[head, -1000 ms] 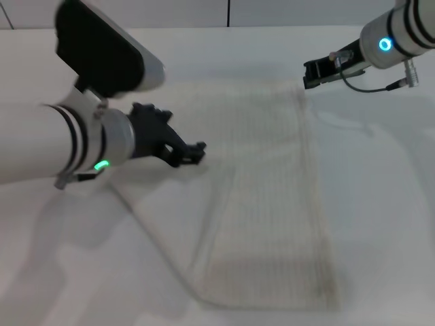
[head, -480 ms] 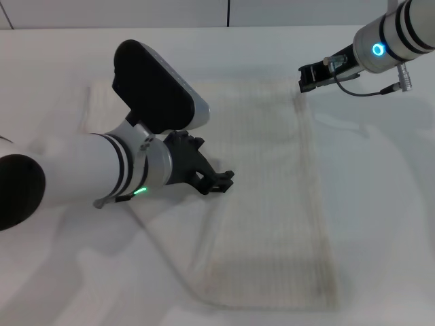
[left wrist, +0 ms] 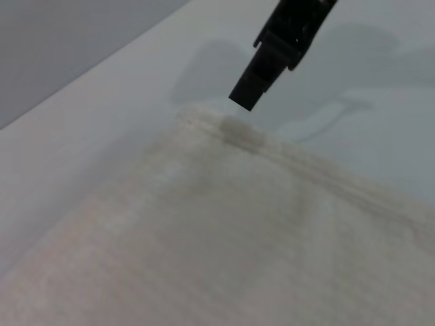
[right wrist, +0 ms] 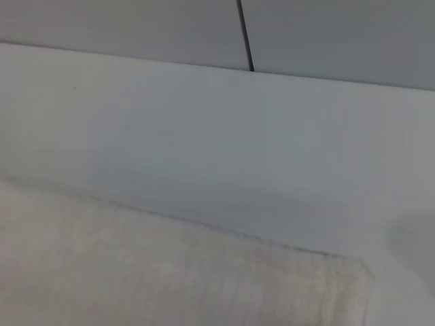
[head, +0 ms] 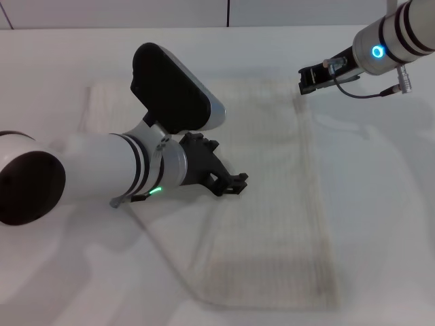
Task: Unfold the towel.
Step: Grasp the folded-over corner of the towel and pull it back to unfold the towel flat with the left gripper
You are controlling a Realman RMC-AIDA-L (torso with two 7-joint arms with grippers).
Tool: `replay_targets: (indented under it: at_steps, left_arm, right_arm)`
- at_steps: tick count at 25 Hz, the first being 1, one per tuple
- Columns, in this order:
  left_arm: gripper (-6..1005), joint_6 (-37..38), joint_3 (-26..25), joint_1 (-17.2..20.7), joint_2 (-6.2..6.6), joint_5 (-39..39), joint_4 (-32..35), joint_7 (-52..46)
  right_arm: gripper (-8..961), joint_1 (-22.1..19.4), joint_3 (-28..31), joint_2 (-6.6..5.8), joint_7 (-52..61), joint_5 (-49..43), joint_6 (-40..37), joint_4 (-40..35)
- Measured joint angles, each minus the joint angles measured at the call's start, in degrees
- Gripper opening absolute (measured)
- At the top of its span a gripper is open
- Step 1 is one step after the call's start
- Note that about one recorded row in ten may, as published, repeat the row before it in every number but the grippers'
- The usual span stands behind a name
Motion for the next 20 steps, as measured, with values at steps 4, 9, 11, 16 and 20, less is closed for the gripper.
replay_targets:
  at_steps: [4, 9, 11, 16, 20]
  left_arm:
    - [721, -0.34, -0.78, -0.33, 0.10, -1.03, 0.11, -0.34]
    - [717, -1.10, -0.91, -1.03, 0.15, -1.45, 1.09, -0.36]
    - [490, -1.68, -0.92, -1.81, 0.10, -1.83, 2.01, -0.37]
    - [274, -2.62, -0.85, -1.95, 0.12, -2.05, 1.17, -0.37]
    - [197, -4.79, -1.02, -1.40, 0.19, -2.05, -1.81, -0.37]
  right_arm:
    - [0, -0.06, 0.02, 0.00, 0.00, -0.05, -0.11, 0.00]
    - [0, 0.02, 0.02, 0.00, 0.00, -0.13, -0.23, 0.45]
    - [0, 0.12, 0.01, 0.00, 0.00, -0.16, -0.24, 0.66]
    - [0, 0.15, -0.17, 0.00, 0.00, -0.23, -0.16, 0.76]
    - [-1, 0.16, -0.17, 0.04, 0.00, -0.23, -0.13, 0.79]
